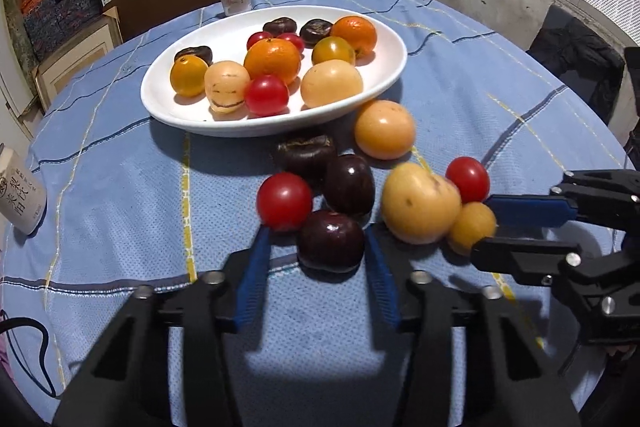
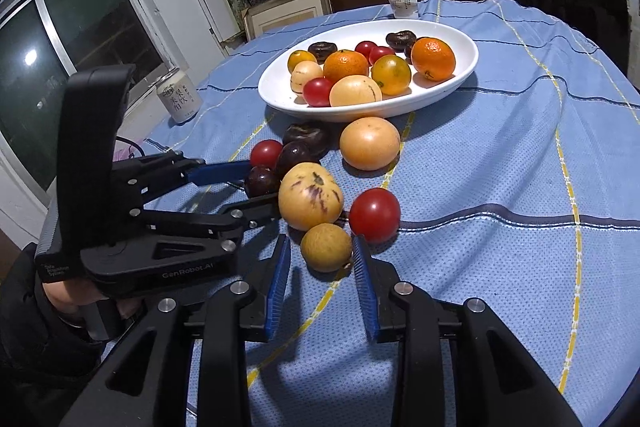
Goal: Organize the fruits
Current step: 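Grasp a dark red plum with the left gripper, then grasp a small tan pear with the right gripper while the left gripper holds the plum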
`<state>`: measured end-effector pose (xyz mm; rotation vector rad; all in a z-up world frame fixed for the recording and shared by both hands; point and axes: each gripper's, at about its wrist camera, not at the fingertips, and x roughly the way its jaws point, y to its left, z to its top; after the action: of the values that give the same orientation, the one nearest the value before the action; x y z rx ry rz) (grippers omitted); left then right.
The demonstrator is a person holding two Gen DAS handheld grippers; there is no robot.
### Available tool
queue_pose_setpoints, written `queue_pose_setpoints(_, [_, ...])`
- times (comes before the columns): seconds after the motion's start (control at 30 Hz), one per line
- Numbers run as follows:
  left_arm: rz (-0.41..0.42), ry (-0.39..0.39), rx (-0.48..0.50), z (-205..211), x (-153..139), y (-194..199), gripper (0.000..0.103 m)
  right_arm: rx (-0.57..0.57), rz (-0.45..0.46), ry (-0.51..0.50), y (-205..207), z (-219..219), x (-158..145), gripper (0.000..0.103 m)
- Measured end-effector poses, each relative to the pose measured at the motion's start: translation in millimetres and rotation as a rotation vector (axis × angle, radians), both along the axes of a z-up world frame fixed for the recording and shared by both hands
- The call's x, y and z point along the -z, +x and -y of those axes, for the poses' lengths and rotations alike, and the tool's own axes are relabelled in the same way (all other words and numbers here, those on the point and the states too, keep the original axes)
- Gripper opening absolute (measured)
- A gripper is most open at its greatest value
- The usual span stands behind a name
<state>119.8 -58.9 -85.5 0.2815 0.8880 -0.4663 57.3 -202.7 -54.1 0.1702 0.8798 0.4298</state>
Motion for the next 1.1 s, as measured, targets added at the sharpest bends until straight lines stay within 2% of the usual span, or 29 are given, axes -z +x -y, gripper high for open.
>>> queue_pose_setpoints(0.07, [-0.011,-0.02,0.012,-2.7,-1.7,-4.7,0.031,0.008,-0.001,-0.006,-0.1,0.7,0.4,0.04])
queue_pose_setpoints(0.1, [-0.005,-0.031,0.01,-5.1,-4.4,-7.8,0.031,0.009,-0.003,-0.012,-0.4,0.4,0.6,0.043])
queue_pose_setpoints(0.27, [-0.028,-0.082,-0.013,-16.7,-6.6,-9.4,0.031,0.009,-0.002,-0.067,-0.2,-5.8,1.0,0.045])
queue_pose_setpoints(0.37, [-0.049,-0.062,-0.009,-13.0,-2.5,-7.3,0.031,0.017,-0.019,-0.072,3.1,-5.9,3.0,0.045])
queue_pose_setpoints(0.57, [-0.042,-0.034,0.001,-8.2,-0.8,-8.4,0.032,0.033,-0.04,-0.078,9.2,-7.1,6.2,0.045])
queue_pose_setpoints(0.67, [-0.041,-0.026,0.011,-5.9,-0.2,-8.8,0.041,0.041,-0.044,-0.062,9.6,-4.2,7.7,0.037])
queue_pose_setpoints(0.83, [-0.041,-0.034,0.003,-7.6,-0.8,-8.4,0.039,0.048,-0.045,-0.045,9.4,-1.5,8.1,0.034])
queue_pose_setpoints(0.97, [-0.038,-0.049,-0.01,-11.3,-2.1,-7.5,0.032,0.046,-0.042,-0.041,9.5,-1.7,7.9,0.034])
queue_pose_setpoints(1.1, [-0.019,-0.056,-0.017,-13.2,-5.4,-9.5,0.031,0.044,-0.039,-0.033,8.5,-1.1,7.5,0.033])
